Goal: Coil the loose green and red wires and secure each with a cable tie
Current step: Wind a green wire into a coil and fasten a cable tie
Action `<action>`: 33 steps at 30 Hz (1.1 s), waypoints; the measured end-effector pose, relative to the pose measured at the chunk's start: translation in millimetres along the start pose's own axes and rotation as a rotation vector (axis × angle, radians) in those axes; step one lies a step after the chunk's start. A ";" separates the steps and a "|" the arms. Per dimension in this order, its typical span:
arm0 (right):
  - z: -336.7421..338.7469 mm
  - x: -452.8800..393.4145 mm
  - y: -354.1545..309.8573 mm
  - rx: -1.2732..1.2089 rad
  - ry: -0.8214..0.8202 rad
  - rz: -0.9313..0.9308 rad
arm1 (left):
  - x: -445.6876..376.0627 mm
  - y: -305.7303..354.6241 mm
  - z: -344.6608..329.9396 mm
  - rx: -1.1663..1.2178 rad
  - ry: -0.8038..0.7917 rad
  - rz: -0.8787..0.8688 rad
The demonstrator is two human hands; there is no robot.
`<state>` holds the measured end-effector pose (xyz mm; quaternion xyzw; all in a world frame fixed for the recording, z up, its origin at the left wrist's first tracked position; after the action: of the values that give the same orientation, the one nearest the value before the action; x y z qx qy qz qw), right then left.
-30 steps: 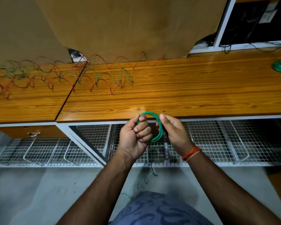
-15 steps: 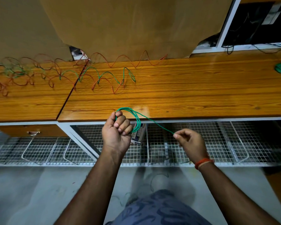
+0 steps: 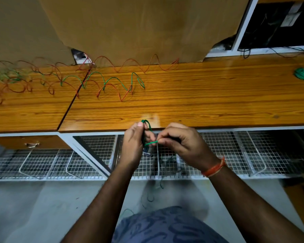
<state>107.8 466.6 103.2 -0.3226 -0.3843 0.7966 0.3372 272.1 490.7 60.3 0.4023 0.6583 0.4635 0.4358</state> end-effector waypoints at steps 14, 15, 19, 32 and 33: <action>-8.7 -30.3 26.6 -0.181 0.274 -0.196 | 7.2 6.7 -16.6 0.274 -0.205 0.123; -13.3 -28.9 32.6 -0.219 0.240 -0.249 | 7.2 7.7 -17.7 0.303 -0.196 0.124; -33.7 -17.4 44.2 -0.368 0.130 -0.396 | 5.1 9.3 -16.7 0.275 -0.120 0.106; -33.0 -18.0 34.7 -0.438 0.359 -0.377 | 16.4 5.1 -34.8 0.723 -0.075 0.302; -33.8 -17.0 35.5 -0.442 0.363 -0.378 | 16.6 4.8 -35.0 0.735 -0.091 0.308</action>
<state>133.3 449.6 61.4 -0.4474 -0.5344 0.5471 0.4636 234.7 498.3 68.3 0.6457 0.6922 0.2386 0.2169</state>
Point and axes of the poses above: each hand's wrist, its own x-axis away from the middle knuckle, its own z-axis out of the back of the hand, y = z × x, the point moved 4 cm from there along -x, towards the middle knuckle, and after that the axes turned 12 degrees about -z, right-handed, at the moved point
